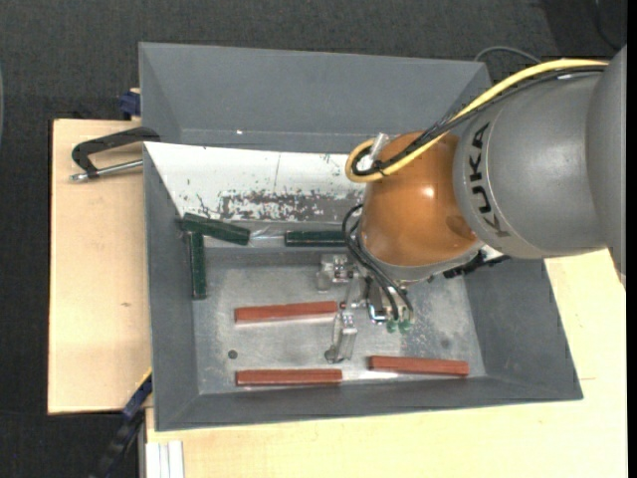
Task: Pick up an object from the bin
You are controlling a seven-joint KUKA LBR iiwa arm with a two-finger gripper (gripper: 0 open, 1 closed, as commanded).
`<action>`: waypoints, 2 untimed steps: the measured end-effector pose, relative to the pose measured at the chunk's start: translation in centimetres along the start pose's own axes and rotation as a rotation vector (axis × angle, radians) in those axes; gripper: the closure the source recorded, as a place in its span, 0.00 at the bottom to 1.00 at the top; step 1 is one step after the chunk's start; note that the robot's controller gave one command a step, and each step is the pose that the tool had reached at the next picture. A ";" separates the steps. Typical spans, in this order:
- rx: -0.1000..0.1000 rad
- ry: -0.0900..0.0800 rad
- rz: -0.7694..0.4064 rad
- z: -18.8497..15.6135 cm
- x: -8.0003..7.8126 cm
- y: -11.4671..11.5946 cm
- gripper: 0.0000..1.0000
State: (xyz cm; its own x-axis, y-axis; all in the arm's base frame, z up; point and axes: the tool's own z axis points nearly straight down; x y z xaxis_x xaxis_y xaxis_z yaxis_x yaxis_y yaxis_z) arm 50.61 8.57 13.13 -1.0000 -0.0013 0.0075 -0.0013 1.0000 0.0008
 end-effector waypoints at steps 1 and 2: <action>-0.001 -0.007 0.001 -0.4 -0.1 0.0 0.00; -0.001 -0.011 0.043 5.2 -3.8 -1.7 1.00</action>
Offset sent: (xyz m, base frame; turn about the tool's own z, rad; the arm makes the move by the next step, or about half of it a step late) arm 0.0369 -0.0176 -0.0527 0.0424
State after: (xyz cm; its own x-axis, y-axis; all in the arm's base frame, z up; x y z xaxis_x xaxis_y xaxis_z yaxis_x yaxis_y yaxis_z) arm 54.38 6.90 7.92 -0.9991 0.0415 -0.0031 0.0415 0.9991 0.0020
